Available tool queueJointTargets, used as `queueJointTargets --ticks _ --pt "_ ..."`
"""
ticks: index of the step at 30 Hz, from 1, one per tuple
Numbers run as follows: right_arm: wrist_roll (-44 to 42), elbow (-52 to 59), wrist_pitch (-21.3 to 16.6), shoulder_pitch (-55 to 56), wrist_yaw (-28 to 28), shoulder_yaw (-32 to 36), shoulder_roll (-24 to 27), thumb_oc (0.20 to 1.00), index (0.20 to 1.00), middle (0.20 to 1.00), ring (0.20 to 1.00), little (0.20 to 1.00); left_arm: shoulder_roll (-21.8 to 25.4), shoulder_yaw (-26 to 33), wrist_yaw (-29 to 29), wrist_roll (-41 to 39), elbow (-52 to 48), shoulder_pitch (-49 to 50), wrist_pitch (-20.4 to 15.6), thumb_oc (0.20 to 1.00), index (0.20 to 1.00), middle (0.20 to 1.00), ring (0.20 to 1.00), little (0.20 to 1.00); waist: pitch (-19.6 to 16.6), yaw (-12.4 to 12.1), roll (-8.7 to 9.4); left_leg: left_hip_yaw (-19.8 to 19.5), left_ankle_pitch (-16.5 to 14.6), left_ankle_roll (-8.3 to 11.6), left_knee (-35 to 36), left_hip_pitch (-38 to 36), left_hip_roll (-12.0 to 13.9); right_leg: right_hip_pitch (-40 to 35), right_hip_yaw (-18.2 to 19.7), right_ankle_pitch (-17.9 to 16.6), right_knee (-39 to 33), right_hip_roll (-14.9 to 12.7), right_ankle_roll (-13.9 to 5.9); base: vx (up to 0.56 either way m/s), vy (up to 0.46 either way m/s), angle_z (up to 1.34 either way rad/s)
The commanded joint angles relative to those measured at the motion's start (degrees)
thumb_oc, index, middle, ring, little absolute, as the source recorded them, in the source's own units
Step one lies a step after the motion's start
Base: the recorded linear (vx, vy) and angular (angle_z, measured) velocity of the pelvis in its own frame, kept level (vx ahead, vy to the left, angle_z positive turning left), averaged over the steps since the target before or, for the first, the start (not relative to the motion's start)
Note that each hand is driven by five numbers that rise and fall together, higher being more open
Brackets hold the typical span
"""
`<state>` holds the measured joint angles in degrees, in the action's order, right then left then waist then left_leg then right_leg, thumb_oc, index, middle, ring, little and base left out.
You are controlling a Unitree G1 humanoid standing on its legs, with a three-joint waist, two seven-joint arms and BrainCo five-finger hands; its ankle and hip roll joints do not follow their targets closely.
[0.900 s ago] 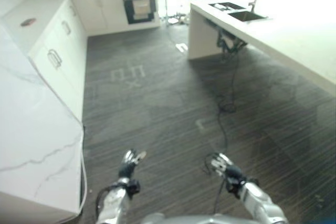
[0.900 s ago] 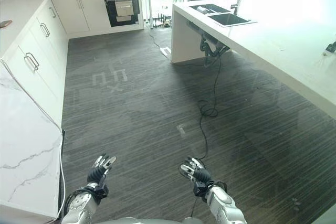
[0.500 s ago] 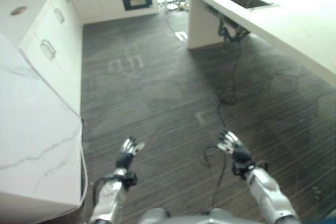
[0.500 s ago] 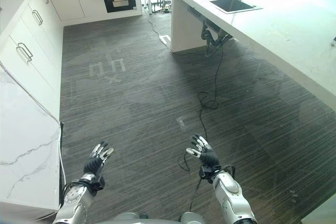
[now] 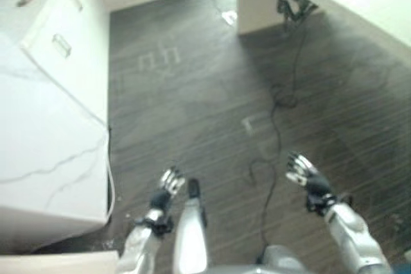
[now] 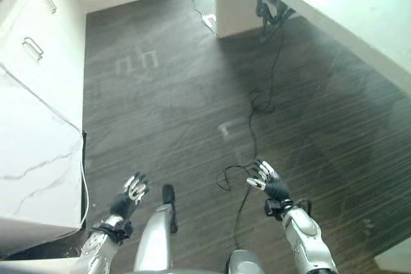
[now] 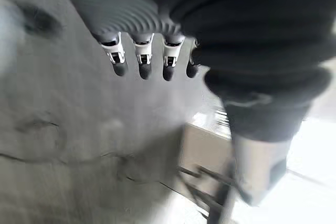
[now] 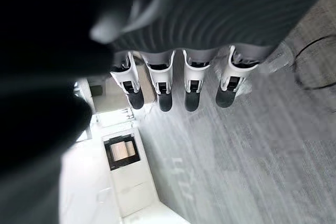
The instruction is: Place the dishes in the dishwasher.
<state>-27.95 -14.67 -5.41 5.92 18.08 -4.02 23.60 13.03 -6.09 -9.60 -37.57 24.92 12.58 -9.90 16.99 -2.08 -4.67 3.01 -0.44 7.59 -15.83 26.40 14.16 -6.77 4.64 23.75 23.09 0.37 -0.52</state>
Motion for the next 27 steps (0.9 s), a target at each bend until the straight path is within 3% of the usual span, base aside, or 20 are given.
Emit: queueJointTargets --ticks 1,6,9,10,11,12,13,14,15,16,17,18,20,22,23,27 --pt "-0.9 6.2 -2.8 0.9 1.0 -1.1 -0.9 1.000 1.000 1.000 1.000 1.000 3.3 0.6 -1.1 -0.9 -3.9 -2.4 -4.5 1.000 1.000 1.000 1.000 1.000 -5.7 1.3 2.33 5.1 0.9 -0.62 -1.4 -6.0 -0.5 -0.9 -6.4 -5.5 -5.9 0.2 -3.65 0.30 0.212 -0.72" --pt "-1.5 9.1 -2.5 1.4 -1.7 -1.5 -2.4 1.000 1.000 1.000 1.000 1.000 5.8 0.8 -2.1 0.4 -5.2 -3.8 -3.1 1.000 1.000 1.000 1.000 1.000 -9.0 -0.6 4.55 5.9 -1.4 -4.33 -1.4 -7.5 -4.4 -4.3 -7.0 -6.5 -5.9 -4.1 -7.03 0.34 0.252 -0.14" --pt "-1.5 9.5 -2.4 0.2 -3.5 -1.9 -3.5 1.000 1.000 1.000 1.000 1.000 6.8 0.5 -2.0 0.8 -5.3 -5.1 -2.2 1.000 1.000 1.000 1.000 1.000 -10.5 -0.3 5.57 5.5 -3.2 -6.45 -1.4 -8.9 -7.5 -3.9 -8.4 -14.3 -5.9 -6.9 -9.65 0.28 0.240 0.32" --pt "-1.1 9.2 -2.3 -0.3 -4.3 -2.1 -4.2 1.000 1.000 1.000 1.000 1.000 7.0 0.8 -2.1 1.1 -5.3 -5.7 -1.4 1.000 1.000 1.000 1.000 1.000 -11.0 -0.1 5.61 5.2 -4.1 -7.29 -1.4 -10.0 -8.8 -4.5 -9.2 -18.8 -5.9 -7.3 -10.54 0.28 0.239 0.36" --pt "-1.0 9.1 -2.2 -0.5 -4.6 -2.1 -4.5 1.000 1.000 1.000 1.000 1.000 7.1 0.9 -2.2 1.2 -5.3 -5.8 -1.1 1.000 1.000 1.000 1.000 1.000 -11.1 0.0 5.64 5.0 -4.3 -7.57 -1.4 -10.3 -9.4 -4.8 -9.4 -20.5 -5.9 -7.4 -10.78 0.29 0.248 0.39" --pt "-0.7 8.9 -2.1 -0.6 -5.1 -2.2 -5.1 1.000 1.000 1.000 1.000 1.000 7.0 0.8 -2.0 1.5 -5.1 -6.1 -0.6 1.000 1.000 1.000 1.000 1.000 -11.5 0.1 5.37 4.6 -5.0 -8.15 -1.4 -11.1 -10.2 -5.0 -9.7 -24.9 -4.2 -7.6 -11.05 0.23 0.231 0.36" --pt "-0.5 8.7 -2.2 -0.5 -5.1 -2.3 -5.5 1.000 1.000 1.000 1.000 1.000 6.8 0.7 -1.9 1.9 -5.1 -6.1 -0.4 1.000 1.000 1.000 1.000 1.000 -11.4 0.2 4.72 3.6 -5.7 -8.74 -1.4 -12.3 -11.1 -1.8 -9.5 -27.9 3.4 -8.0 -10.88 0.24 0.265 0.30" --pt "-0.4 8.9 -2.2 -0.2 -5.0 -2.4 -5.6 1.000 1.000 1.000 1.000 1.000 6.7 0.6 -2.0 2.0 -5.4 -6.0 -0.2 1.000 1.000 1.000 1.000 1.000 -11.3 0.4 4.05 2.9 -6.3 -9.11 -1.4 -13.2 -11.6 1.0 -9.7 -28.7 8.5 -8.0 -10.53 0.26 0.313 0.37" --pt "-0.1 9.2 -2.4 0.3 -5.1 -2.8 -5.7 1.000 1.000 1.000 1.000 1.000 6.8 0.6 -1.8 2.4 -6.1 -5.4 0.2 1.000 1.000 1.000 1.000 1.000 -10.6 0.8 2.71 2.2 -7.4 -9.53 -1.4 -15.2 -11.8 5.7 -10.5 -28.7 15.7 -7.8 -9.49 0.24 0.269 0.23" --pt "0.1 9.0 -2.4 0.1 -5.2 -3.3 -5.6 1.000 1.000 1.000 1.000 1.000 6.7 0.8 -1.5 2.7 -6.8 -5.1 0.7 1.000 1.000 1.000 1.000 1.000 -10.1 1.1 2.28 2.1 -8.1 -9.60 -1.4 -16.4 -11.8 8.7 -11.0 -28.2 17.3 -7.9 -8.65 0.27 0.220 0.08" --pt "-0.1 8.8 -2.5 0.0 -5.7 -3.9 -5.1 1.000 1.000 1.000 1.000 1.000 7.1 0.6 -1.2 2.0 -7.1 -4.9 1.1 1.000 1.000 1.000 1.000 1.000 -9.4 1.8 2.23 1.5 -8.3 -9.65 -1.4 -17.7 -12.6 11.3 -13.3 -24.7 13.9 -6.1 -7.46 0.25 0.071 -0.15" --pt "-0.5 9.0 -2.5 0.3 -5.9 -3.9 -4.6 1.000 1.000 1.000 1.000 1.000 7.4 0.8 -1.8 1.5 -7.0 -4.9 1.1 1.000 1.000 1.000 1.000 1.000 -8.9 2.4 2.52 0.9 -8.5 -9.50 -1.4 -18.6 -13.3 11.7 -15.3 -23.3 8.7 -5.0 -7.15 0.30 -0.024 -0.09" --pt "-1.3 9.2 -3.1 1.9 -4.6 -2.6 -3.7 1.000 1.000 1.000 1.000 1.000 8.2 1.2 -2.3 1.7 -7.9 -4.7 1.9 1.000 1.000 1.000 1.000 1.000 -7.8 4.5 4.06 0.0 -10.4 -8.86 -1.4 -21.2 -14.6 14.2 -18.2 -25.6 -4.5 -5.7 -7.34 0.31 -0.137 0.63" --pt "-3.2 9.0 -4.0 3.8 -2.9 -1.0 -2.9 1.000 1.000 1.000 1.000 1.000 9.1 0.3 -2.5 2.6 -8.7 -4.1 1.8 1.000 1.000 1.000 1.000 1.000 -6.3 7.2 6.65 -0.2 -13.8 -8.15 -1.4 -24.8 -16.6 23.8 -15.9 -26.2 -5.9 -10.4 -9.18 0.40 -0.247 1.37" --pt "-3.3 9.0 -4.3 4.0 -2.6 -0.8 -2.7 1.000 1.000 1.000 1.000 1.000 9.3 -0.2 -2.5 2.6 -8.9 -4.2 1.8 1.000 1.000 1.000 1.000 1.000 -6.1 7.8 6.89 -0.6 -15.0 -7.99 -1.4 -25.8 -16.8 26.6 -15.0 -26.5 -5.9 -11.5 -9.57 0.40 -0.234 0.77" --pt "-3.1 9.6 -4.2 4.4 -4.4 -0.8 -2.5 1.000 1.000 1.000 1.000 1.000 9.1 -1.8 -3.1 3.0 -9.2 -3.2 1.3 1.000 1.000 1.000 1.000 1.000 -6.9 9.1 7.42 -2.9 -18.2 -8.84 -1.4 -29.3 -18.7 30.6 -11.6 -25.8 -5.9 -12.4 -10.43 0.44 -0.214 0.37"
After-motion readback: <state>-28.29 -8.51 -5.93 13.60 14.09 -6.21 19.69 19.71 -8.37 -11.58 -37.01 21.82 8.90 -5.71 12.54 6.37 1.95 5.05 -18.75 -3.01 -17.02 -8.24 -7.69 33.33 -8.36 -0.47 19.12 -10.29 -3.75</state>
